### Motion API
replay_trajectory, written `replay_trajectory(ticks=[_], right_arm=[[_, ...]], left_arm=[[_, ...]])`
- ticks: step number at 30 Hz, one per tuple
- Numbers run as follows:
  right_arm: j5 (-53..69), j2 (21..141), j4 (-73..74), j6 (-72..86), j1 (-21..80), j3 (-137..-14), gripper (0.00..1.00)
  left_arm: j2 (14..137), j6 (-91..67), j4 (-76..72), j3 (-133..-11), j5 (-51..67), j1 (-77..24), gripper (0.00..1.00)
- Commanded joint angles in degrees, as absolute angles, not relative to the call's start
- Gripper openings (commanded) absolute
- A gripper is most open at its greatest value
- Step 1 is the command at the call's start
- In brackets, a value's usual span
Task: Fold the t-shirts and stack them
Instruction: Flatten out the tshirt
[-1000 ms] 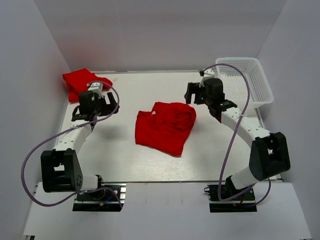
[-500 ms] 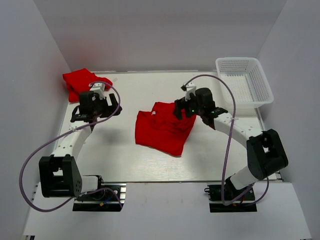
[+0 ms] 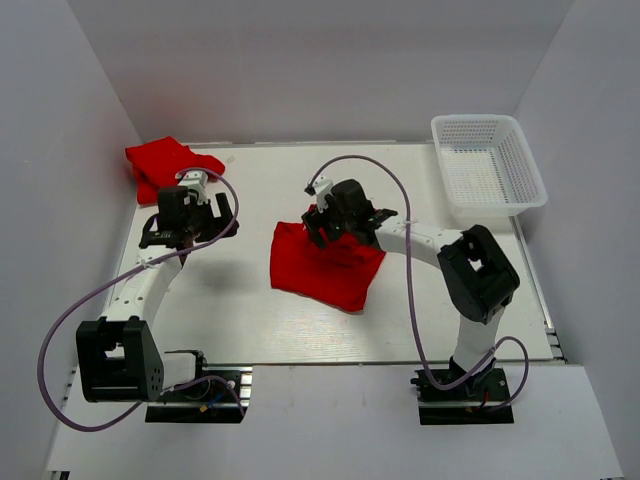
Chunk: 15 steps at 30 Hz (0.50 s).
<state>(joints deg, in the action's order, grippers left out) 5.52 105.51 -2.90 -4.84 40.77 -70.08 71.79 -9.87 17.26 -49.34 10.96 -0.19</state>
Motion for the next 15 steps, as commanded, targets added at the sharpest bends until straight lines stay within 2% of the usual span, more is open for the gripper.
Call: replay_trajectory(ticks=[1, 11, 15], right_arm=[[3.0, 106.9, -1.9, -6.3, 41.0, -74.1, 0.76], [-3.5, 107.5, -1.1, -7.8, 40.4, -73.0, 0.69], [-6.2, 103.1, -1.8, -5.2, 39.4, -70.1, 0.69]], left_arm=[[70.8, -9.3, 17.8, -51.4, 10.7, -0.4, 1.00], [68.8, -9.3, 16.4, -50.9, 11.5, -0.4, 1.00], [68.1, -9.3, 15.7, -50.2, 12.4, -0.4, 1.00]])
